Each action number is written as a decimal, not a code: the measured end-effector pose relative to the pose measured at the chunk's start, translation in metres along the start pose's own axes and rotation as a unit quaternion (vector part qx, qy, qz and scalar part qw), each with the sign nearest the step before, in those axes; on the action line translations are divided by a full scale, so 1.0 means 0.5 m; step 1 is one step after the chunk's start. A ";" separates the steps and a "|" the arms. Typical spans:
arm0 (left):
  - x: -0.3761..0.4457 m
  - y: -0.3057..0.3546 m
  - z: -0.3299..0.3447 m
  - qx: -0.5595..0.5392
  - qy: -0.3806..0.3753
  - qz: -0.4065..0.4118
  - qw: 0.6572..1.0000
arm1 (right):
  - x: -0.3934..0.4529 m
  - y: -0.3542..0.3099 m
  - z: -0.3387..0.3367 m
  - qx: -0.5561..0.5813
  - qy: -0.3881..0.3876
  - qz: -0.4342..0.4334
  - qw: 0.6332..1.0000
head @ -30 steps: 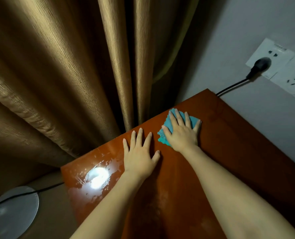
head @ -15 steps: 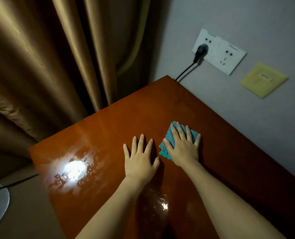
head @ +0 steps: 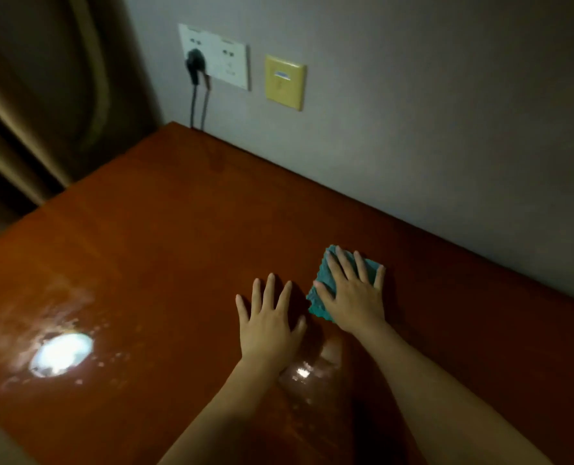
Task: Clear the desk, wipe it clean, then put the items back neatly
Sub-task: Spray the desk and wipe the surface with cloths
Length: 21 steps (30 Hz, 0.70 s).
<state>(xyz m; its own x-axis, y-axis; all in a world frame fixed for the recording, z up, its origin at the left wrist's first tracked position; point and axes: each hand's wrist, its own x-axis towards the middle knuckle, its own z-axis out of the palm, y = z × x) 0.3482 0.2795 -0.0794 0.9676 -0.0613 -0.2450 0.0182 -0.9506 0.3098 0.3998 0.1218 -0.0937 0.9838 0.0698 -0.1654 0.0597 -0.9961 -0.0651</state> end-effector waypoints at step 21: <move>-0.285 0.556 0.277 0.049 -0.059 0.141 0.987 | -0.494 0.684 0.040 0.051 0.008 0.199 0.979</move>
<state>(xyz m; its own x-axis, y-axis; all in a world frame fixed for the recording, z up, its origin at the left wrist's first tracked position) 0.1805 -0.0182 -0.0855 0.8941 -0.3579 -0.2694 -0.2780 -0.9149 0.2927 0.1740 -0.2349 -0.0946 0.9280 -0.3246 -0.1830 -0.3456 -0.9333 -0.0972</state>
